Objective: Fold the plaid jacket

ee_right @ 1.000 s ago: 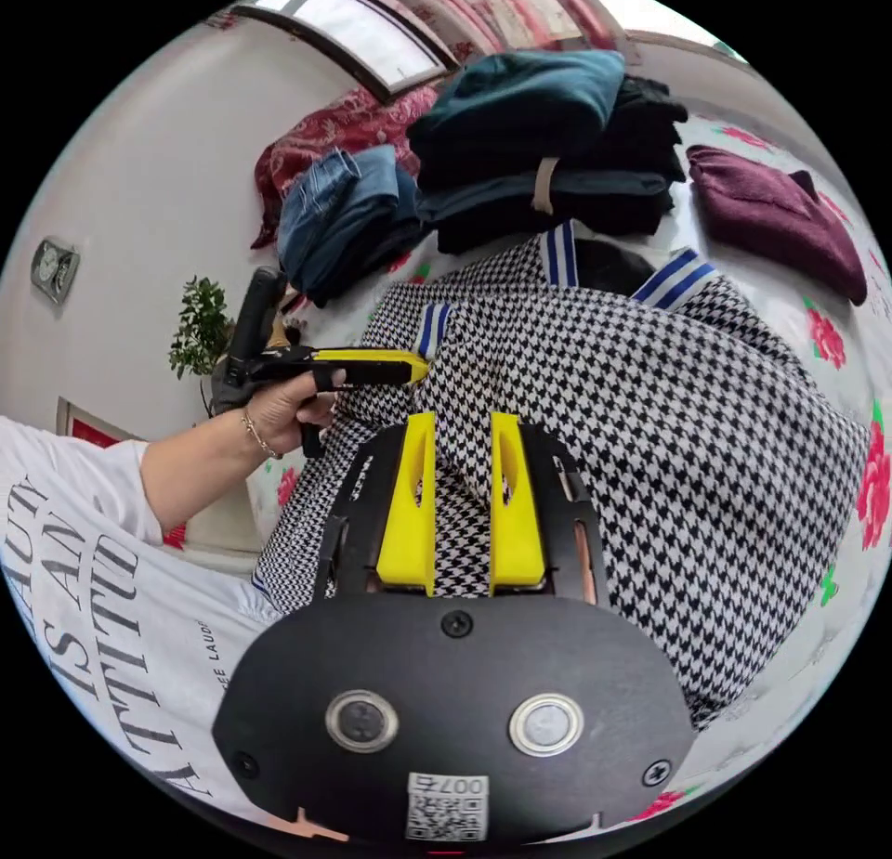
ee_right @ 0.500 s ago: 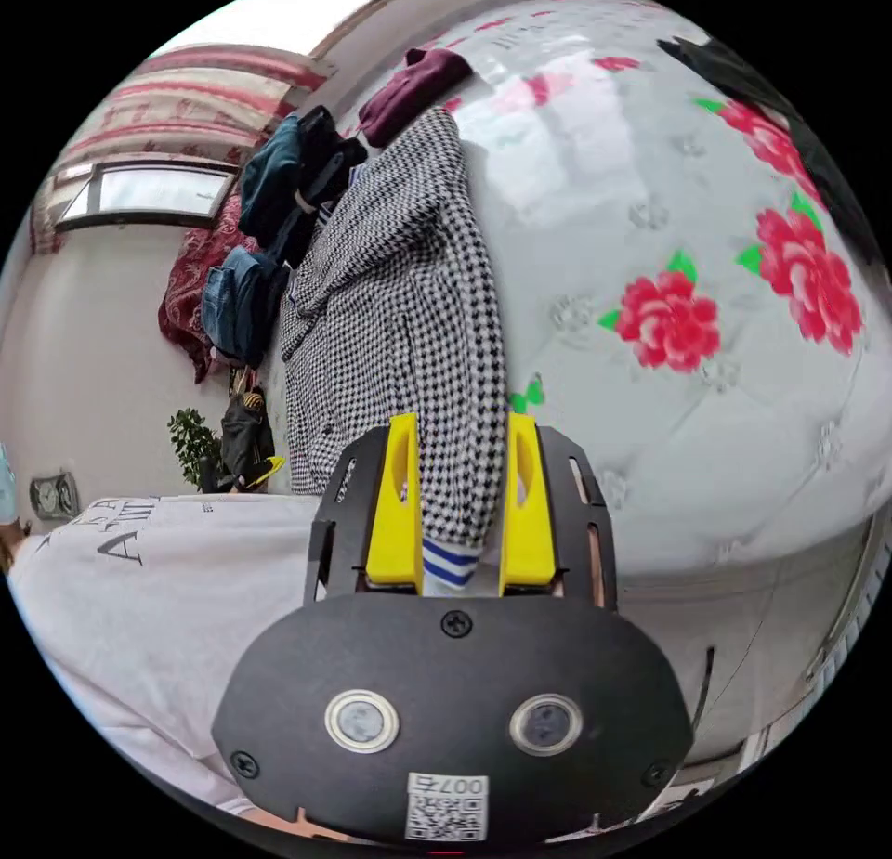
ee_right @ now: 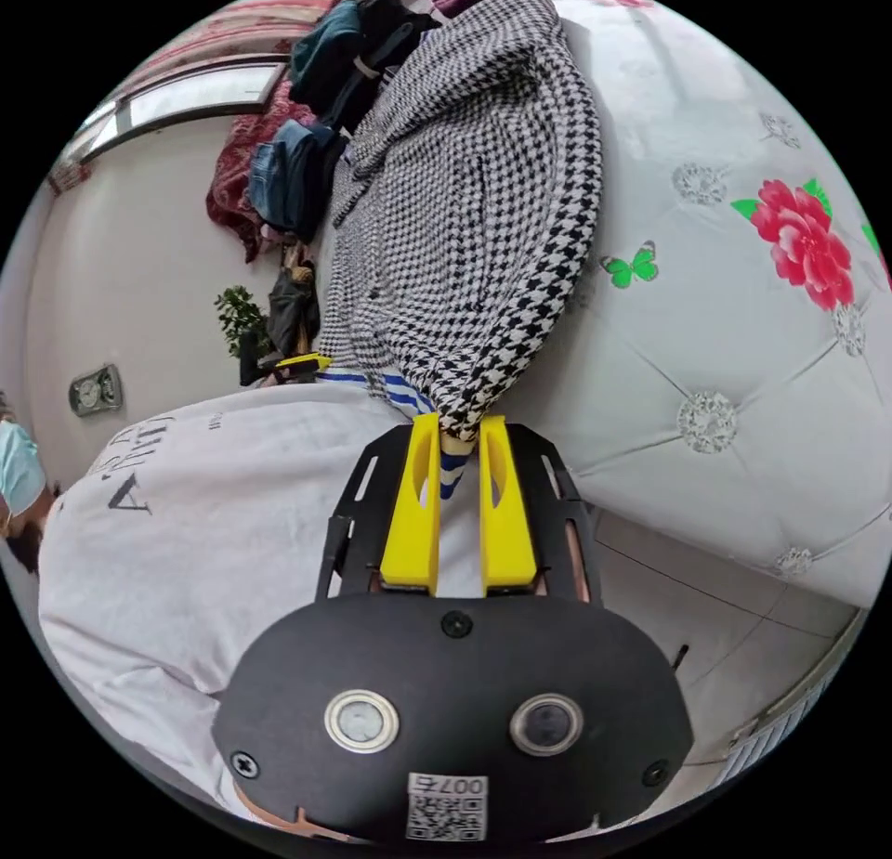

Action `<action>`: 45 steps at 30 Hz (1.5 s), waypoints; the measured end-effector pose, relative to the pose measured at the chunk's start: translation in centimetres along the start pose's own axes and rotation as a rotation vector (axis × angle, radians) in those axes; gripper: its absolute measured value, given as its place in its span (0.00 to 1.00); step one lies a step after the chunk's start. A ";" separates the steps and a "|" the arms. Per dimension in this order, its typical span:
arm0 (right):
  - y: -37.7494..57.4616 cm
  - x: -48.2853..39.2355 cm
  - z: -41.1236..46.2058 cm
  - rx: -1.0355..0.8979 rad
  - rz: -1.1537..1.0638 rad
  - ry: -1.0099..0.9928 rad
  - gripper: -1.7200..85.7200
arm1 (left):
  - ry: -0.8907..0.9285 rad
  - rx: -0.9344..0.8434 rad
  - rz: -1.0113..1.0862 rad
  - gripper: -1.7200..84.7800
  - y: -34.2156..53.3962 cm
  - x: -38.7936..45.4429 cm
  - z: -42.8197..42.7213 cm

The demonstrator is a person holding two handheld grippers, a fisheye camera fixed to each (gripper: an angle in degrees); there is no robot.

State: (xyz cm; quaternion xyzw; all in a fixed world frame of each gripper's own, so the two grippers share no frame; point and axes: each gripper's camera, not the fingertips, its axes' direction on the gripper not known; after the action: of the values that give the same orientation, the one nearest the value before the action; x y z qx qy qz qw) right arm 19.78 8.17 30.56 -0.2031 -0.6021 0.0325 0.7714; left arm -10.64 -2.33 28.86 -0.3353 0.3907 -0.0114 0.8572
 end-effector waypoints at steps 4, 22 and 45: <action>0.8 0.0 -5.2 0.082 -0.012 -0.137 0.08 | 0.266 0.157 -0.012 0.09 1.0 -2.4 -5.5; -24.9 -4.4 -24.9 0.389 -0.003 -0.396 0.07 | 0.527 0.337 -0.067 0.09 -25.1 -7.7 -19.7; -16.7 7.4 -22.3 0.718 0.351 0.177 0.13 | -0.083 0.511 -0.354 0.18 -22.3 -8.1 -3.5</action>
State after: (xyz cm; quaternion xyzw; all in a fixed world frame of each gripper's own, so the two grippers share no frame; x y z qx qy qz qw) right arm 39.55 -11.03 38.91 -0.0227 -0.4400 0.3540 0.8250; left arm -13.21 -19.29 45.56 -0.1719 0.2755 -0.2448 0.9136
